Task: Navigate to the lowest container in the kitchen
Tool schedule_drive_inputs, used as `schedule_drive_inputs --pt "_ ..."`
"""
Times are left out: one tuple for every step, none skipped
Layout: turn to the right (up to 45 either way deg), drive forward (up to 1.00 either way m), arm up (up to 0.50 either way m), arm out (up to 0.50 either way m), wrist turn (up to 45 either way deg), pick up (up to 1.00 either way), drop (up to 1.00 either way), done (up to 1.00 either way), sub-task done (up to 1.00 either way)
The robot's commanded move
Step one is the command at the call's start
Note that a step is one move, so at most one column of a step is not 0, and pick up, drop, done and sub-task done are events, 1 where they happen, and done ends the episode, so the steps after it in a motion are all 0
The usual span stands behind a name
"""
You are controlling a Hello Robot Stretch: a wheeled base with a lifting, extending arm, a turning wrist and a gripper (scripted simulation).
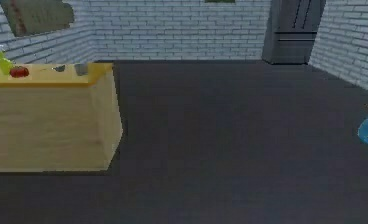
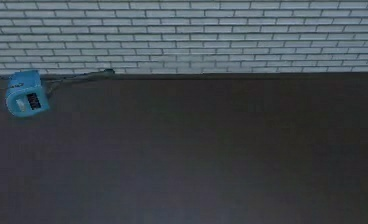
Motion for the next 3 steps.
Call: schedule_drive_inputs --pt "-24.0 0.00 0.00 0.00 0.0 0.00 0.00 0.00 0.00" --pt "0.0 1.00 0.00 0.00 0.0 0.00 0.00 0.00 0.00" --pt "3.0 0.00 0.00 0.00 0.0 0.00 0.00 0.00 0.00"
